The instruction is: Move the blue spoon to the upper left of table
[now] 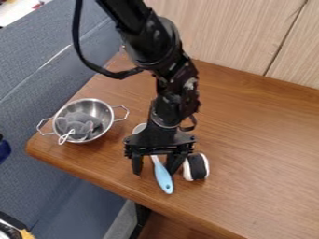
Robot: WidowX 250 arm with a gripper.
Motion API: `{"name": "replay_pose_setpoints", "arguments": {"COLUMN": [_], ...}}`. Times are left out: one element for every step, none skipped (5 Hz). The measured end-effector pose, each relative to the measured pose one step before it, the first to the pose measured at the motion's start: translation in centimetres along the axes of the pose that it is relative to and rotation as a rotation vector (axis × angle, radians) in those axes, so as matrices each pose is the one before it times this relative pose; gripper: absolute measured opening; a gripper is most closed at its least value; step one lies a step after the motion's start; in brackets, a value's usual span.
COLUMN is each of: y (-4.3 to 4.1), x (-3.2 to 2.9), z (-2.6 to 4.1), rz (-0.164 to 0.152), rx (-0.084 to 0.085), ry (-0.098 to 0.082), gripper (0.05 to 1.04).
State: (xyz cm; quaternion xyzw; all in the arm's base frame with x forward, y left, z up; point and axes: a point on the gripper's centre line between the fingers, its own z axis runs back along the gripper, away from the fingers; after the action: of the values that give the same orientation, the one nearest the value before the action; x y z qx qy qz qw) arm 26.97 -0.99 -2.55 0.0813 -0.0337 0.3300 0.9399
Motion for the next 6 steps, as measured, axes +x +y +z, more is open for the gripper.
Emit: {"name": "replay_pose_setpoints", "arguments": {"y": [-0.475,-0.134,-0.128,0.075,0.76,0.189], "x": [-0.135,-0.078,-0.342,-0.112,-0.237,0.674], "z": [-0.163,-0.038,0.089,0.054,0.818,0.99], "rz": [-0.0064,0.016,-0.0164,0.0042,-0.0034,0.0224], "rx": [-0.0039,-0.0027,-0.0044,-0.0099,0.153,0.0], "ry": [-0.0207,-0.0225,-0.0051,-0.0049,-0.0729,-0.0364], "gripper": [0.658,0.36,0.267,0.267,0.266,0.266]}}
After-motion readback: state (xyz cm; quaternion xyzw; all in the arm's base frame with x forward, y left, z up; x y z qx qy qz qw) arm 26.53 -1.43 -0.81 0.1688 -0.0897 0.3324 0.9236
